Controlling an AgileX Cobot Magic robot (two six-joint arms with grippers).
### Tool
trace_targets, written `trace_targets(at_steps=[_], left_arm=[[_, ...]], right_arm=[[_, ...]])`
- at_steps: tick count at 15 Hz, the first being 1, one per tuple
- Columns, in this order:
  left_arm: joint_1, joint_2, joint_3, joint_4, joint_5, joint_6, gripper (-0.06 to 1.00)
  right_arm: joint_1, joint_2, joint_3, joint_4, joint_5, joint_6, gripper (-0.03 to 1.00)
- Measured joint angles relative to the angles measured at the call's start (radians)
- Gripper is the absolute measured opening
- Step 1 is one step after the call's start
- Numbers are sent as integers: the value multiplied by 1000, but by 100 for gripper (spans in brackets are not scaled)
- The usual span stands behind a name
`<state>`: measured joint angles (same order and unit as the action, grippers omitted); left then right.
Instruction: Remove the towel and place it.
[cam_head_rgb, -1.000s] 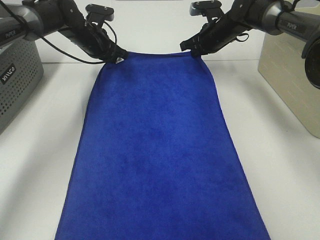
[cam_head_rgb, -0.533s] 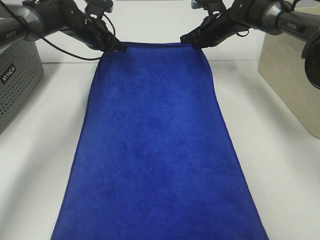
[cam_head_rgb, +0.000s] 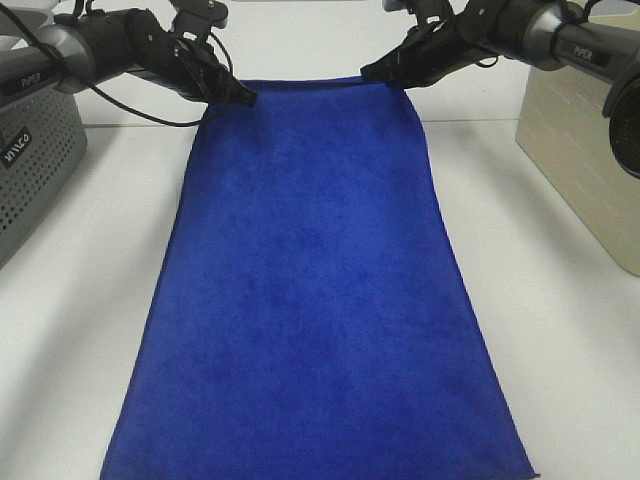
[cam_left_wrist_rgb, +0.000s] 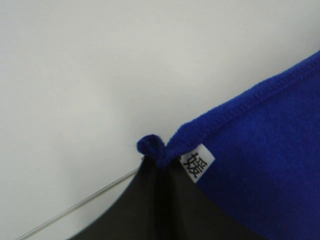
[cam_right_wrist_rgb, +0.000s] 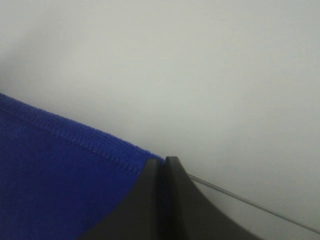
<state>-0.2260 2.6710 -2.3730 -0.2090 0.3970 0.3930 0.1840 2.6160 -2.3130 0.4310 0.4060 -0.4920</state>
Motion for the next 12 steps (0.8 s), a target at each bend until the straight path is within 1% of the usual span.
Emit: trace_targets(at_steps=[6, 12], left_arm=[[0, 13, 0, 2, -8, 0, 1], [-1, 62, 0, 4, -95, 0, 1]], right_arm=[[0, 18, 0, 7, -8, -13, 2], [3, 83, 0, 14, -54, -24, 2]])
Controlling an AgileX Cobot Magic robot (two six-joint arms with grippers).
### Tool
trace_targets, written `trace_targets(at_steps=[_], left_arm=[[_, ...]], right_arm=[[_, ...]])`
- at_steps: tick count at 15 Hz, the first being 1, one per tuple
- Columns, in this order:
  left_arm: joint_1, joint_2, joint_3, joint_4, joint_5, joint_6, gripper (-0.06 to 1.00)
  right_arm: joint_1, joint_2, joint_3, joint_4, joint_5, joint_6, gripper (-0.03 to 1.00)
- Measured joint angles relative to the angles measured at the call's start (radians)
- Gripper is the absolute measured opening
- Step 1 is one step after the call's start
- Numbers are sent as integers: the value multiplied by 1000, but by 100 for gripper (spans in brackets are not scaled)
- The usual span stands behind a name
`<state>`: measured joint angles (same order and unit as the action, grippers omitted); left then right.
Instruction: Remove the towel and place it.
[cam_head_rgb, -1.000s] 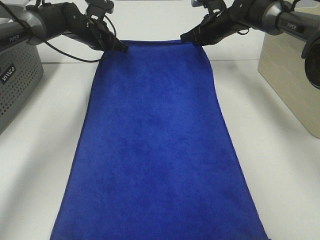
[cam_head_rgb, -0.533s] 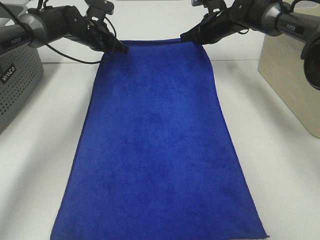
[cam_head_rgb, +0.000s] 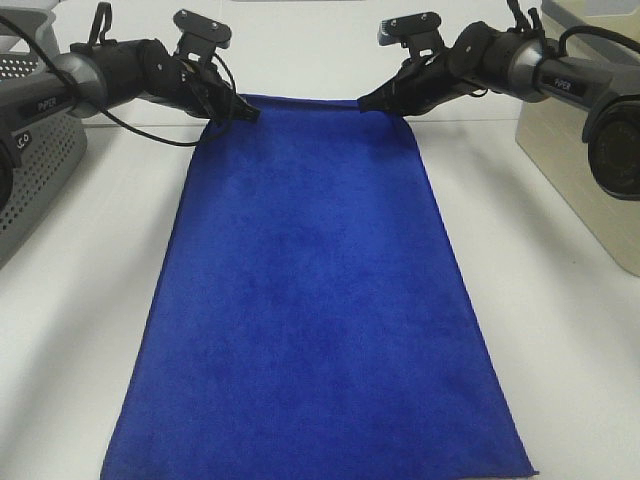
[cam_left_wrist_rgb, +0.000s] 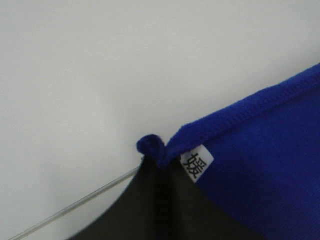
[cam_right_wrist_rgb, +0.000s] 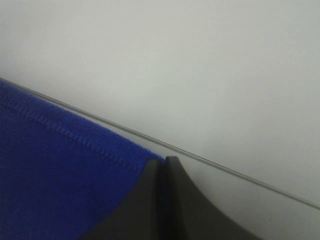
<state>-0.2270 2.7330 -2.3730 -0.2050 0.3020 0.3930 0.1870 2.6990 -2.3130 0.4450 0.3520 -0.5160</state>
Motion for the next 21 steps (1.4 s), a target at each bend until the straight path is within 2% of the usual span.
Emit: trace_targets(at_steps=[11, 13, 14, 16, 17, 18, 19, 21], left_arm=[[-2, 35, 0, 42, -97, 0, 1], [-2, 35, 0, 50, -112, 0, 3], [-1, 41, 0, 53, -125, 0, 5], [1, 56, 0, 59, -141, 0, 18], [3, 63, 0, 61, -152, 0, 31], [3, 65, 0, 64, -173, 0, 46], [3, 65, 0, 65, -189, -1, 58], [3, 65, 0, 65, -198, -3, 71]], right_arm=[[4, 39, 0, 19, -39, -3, 2], [4, 39, 0, 33, -39, -3, 7], [4, 39, 0, 40, -39, -3, 14], [4, 39, 0, 44, -40, -3, 38], [3, 39, 0, 44, -40, -3, 52], [3, 39, 0, 44, -40, -3, 60], [2, 39, 0, 43, -40, -3, 64], [1, 32, 0, 40, -39, -5, 66]])
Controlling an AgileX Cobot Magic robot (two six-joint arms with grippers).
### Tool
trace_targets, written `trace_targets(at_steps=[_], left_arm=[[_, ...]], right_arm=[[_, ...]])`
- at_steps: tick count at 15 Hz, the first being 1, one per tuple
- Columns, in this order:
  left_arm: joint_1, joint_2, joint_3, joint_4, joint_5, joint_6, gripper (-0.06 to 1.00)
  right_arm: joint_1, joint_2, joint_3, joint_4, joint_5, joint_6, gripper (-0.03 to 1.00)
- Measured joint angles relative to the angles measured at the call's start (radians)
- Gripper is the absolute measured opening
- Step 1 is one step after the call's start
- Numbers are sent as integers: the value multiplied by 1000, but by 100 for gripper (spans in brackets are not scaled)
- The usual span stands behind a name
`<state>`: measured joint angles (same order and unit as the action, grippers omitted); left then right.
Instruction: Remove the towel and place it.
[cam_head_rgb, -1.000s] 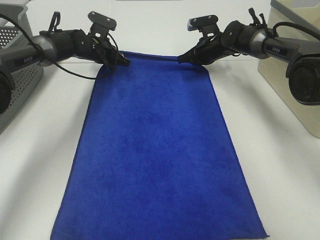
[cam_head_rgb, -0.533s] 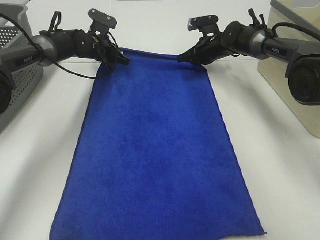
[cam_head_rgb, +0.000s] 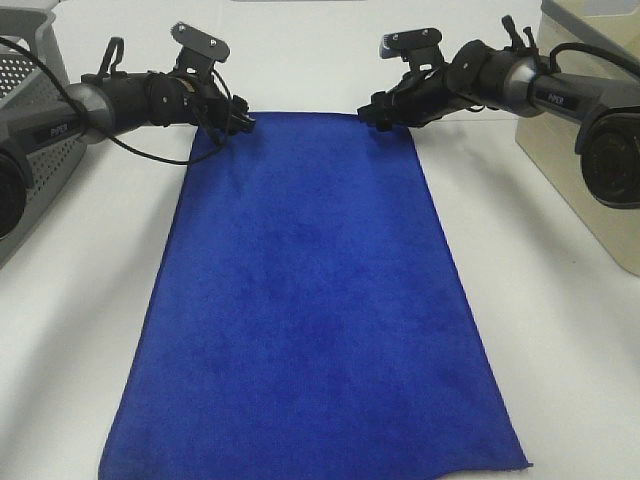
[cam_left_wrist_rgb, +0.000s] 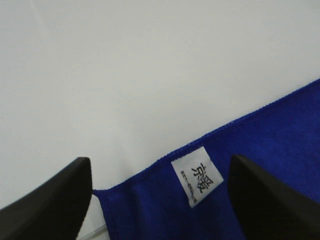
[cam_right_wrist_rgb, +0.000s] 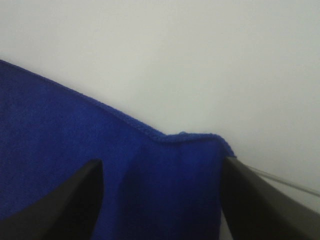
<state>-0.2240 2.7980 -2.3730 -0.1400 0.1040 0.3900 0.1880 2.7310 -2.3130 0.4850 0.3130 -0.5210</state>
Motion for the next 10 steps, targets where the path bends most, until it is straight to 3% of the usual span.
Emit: trace_targets(at_steps=[3, 5, 8, 10], left_arm=[[0, -14, 0, 1, 6, 0, 77], [0, -56, 0, 1, 65, 0, 77], [0, -150, 0, 1, 246, 0, 78], [0, -233, 0, 1, 467, -10, 82]], right_arm=[[-5, -76, 0, -73, -1, -21, 67], [-11, -104, 0, -114, 41, -23, 67], [-18, -147, 0, -150, 213, -24, 67], [-18, -207, 0, -151, 387, 8, 67]])
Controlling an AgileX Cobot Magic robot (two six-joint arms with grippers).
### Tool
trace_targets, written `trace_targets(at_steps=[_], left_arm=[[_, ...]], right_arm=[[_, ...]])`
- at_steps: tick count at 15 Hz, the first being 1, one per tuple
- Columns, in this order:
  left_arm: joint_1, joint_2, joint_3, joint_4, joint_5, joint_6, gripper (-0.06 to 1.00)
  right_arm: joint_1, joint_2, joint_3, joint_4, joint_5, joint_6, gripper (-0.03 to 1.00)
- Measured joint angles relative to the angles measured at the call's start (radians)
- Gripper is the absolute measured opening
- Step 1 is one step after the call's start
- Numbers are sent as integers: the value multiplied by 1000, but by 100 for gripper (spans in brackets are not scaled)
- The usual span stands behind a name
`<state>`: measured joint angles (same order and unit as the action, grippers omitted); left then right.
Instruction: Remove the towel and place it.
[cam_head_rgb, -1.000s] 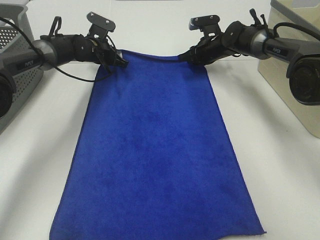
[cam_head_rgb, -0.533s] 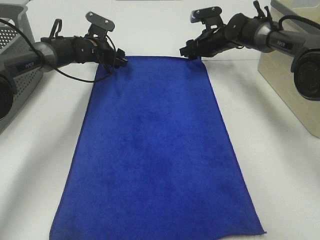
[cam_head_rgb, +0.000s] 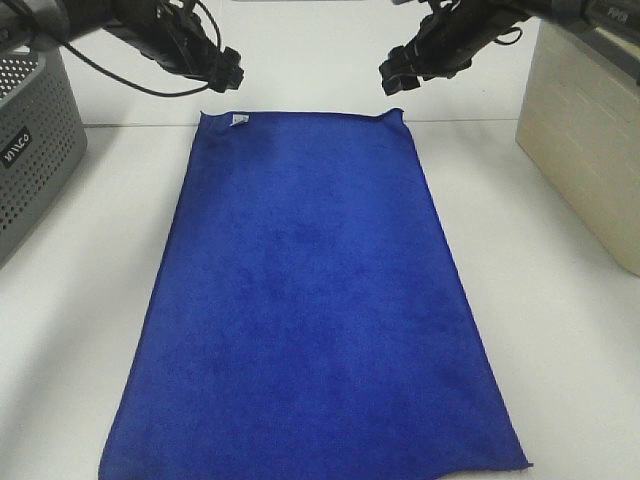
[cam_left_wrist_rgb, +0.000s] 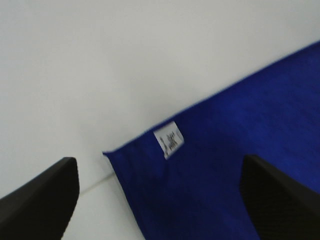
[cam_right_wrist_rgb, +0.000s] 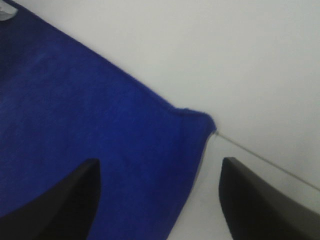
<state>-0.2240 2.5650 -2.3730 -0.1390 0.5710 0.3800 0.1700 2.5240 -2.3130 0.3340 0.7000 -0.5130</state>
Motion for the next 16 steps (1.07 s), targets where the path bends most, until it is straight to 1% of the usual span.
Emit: trace_targets(at_steps=[1, 2, 3, 5, 6, 7, 8, 10, 12, 13, 15, 16], left_arm=[[0, -44, 0, 0, 130, -26, 85], [0, -87, 0, 0, 251, -61, 87], [0, -129, 0, 0, 350, -93, 87], [2, -217, -2, 7, 530, -148, 88], [7, -258, -3, 17, 592, -186, 88], [20, -291, -3, 40, 628, -223, 88], [47, -323, -3, 66, 637, -251, 88], [126, -383, -3, 92, 639, -270, 88], [220, -428, -3, 93, 641, -274, 88], [257, -442, -3, 93, 641, -283, 88], [316, -470, 19, 86, 641, -319, 88], [330, -498, 63, 86, 641, -324, 88]], right_arm=[[0, -42, 0, -1, 77, 37, 69], [0, -82, 0, -4, 150, 80, 73], [0, -131, 0, -5, 229, 116, 78], [1, -226, 0, -7, 382, 181, 82], [-1, -270, 0, -9, 437, 210, 82], [-11, -316, 0, -7, 486, 239, 82], [-31, -362, 0, -7, 506, 261, 82], [-97, -434, 0, -7, 515, 299, 82], [-168, -478, 0, -9, 516, 367, 82], [-189, -495, 0, -11, 516, 388, 82], [-200, -526, 16, -37, 517, 395, 82], [-200, -561, 57, -50, 517, 400, 82]])
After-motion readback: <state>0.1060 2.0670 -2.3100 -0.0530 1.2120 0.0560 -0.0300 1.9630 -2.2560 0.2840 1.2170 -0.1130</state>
